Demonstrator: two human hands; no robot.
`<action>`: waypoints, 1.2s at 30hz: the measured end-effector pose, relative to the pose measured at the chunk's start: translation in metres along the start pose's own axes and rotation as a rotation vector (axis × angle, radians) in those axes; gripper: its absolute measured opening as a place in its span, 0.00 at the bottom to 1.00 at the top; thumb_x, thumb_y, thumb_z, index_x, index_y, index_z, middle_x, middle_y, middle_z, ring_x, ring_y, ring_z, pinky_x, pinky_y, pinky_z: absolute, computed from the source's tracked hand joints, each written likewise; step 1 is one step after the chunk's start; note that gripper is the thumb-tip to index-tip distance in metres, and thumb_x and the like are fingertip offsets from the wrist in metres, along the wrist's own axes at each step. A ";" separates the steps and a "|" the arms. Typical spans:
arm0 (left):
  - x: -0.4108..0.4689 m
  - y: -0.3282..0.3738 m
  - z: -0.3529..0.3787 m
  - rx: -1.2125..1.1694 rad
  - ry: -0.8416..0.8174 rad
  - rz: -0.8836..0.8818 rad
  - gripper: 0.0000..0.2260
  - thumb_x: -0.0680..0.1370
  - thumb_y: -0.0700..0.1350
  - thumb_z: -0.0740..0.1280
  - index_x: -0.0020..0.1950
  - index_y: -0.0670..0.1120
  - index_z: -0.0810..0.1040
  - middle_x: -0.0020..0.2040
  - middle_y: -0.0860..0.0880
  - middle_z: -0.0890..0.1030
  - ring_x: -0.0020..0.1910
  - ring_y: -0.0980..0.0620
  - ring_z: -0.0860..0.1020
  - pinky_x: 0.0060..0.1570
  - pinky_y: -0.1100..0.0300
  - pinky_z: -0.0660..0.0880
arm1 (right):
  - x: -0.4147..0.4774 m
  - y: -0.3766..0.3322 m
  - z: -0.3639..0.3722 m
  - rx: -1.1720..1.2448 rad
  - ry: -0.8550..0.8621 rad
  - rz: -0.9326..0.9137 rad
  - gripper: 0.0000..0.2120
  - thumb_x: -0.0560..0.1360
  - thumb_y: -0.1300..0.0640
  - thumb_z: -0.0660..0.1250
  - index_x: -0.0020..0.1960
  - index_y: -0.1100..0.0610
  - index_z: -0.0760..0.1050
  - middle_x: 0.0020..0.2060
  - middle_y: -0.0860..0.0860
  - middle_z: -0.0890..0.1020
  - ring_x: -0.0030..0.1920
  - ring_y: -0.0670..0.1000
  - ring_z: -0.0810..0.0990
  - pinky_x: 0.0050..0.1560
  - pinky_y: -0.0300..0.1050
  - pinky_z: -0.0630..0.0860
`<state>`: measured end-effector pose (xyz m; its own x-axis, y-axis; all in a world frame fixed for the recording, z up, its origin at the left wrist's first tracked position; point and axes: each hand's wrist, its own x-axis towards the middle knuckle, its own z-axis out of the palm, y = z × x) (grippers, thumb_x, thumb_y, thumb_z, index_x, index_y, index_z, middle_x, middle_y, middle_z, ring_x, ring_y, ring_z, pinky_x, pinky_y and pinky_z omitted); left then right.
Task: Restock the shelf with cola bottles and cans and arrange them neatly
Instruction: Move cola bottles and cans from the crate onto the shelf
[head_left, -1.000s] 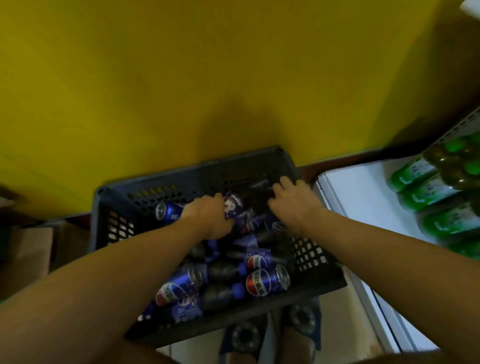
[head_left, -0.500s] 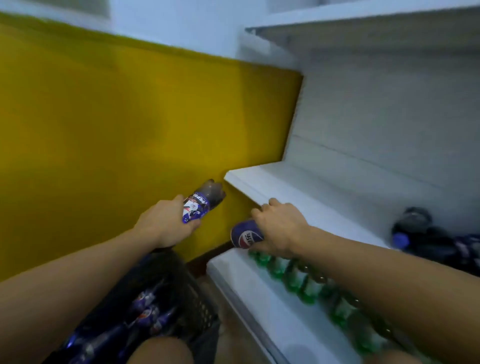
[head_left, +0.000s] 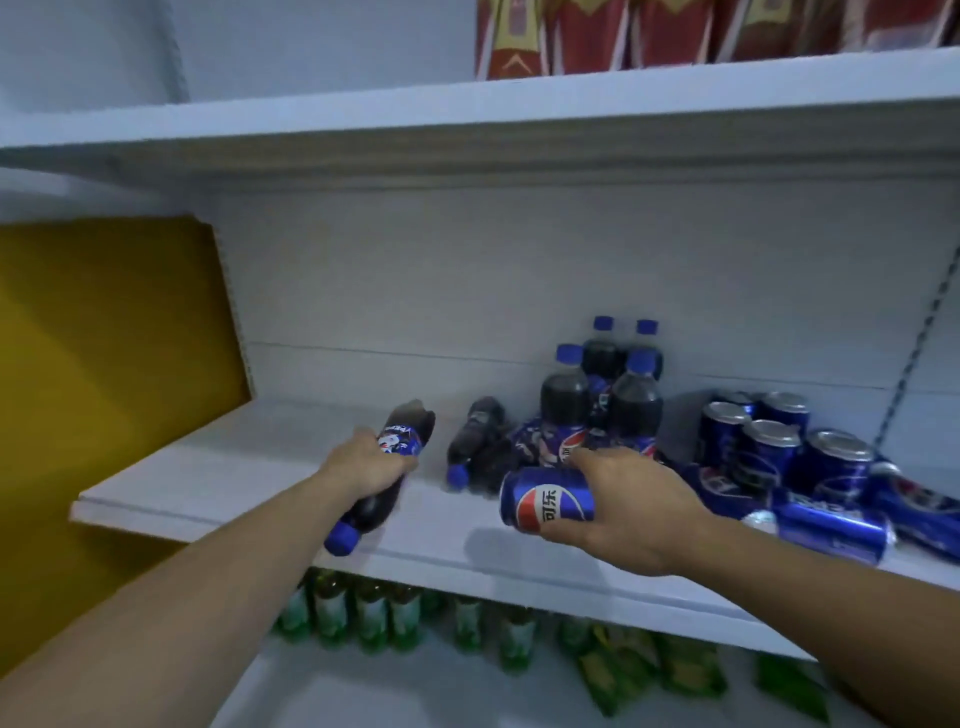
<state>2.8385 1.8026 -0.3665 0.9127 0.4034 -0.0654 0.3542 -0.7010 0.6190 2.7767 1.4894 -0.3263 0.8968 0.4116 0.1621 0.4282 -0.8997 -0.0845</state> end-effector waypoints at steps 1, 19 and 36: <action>0.015 0.009 0.007 -0.013 -0.017 -0.005 0.29 0.68 0.58 0.74 0.62 0.44 0.70 0.56 0.42 0.79 0.53 0.41 0.79 0.53 0.52 0.76 | -0.005 0.016 0.000 0.030 -0.003 0.045 0.30 0.69 0.28 0.66 0.61 0.47 0.71 0.53 0.46 0.78 0.49 0.48 0.77 0.51 0.47 0.78; 0.092 0.049 0.067 -0.180 0.184 0.333 0.14 0.76 0.44 0.70 0.62 0.47 0.78 0.59 0.44 0.81 0.57 0.41 0.79 0.57 0.52 0.74 | -0.028 0.126 0.029 0.009 -0.013 0.282 0.33 0.68 0.28 0.68 0.65 0.47 0.71 0.52 0.44 0.77 0.49 0.47 0.73 0.47 0.43 0.72; -0.142 0.214 0.164 -0.228 -0.255 1.226 0.06 0.77 0.40 0.70 0.52 0.48 0.81 0.47 0.55 0.80 0.47 0.59 0.78 0.45 0.68 0.75 | -0.119 0.203 0.005 0.063 0.091 0.461 0.25 0.70 0.33 0.72 0.59 0.47 0.73 0.46 0.43 0.80 0.42 0.42 0.78 0.40 0.39 0.75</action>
<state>2.8180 1.4995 -0.3530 0.6378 -0.5766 0.5106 -0.7660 -0.4060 0.4984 2.7574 1.2588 -0.3675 0.9829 -0.0456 0.1785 -0.0039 -0.9738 -0.2273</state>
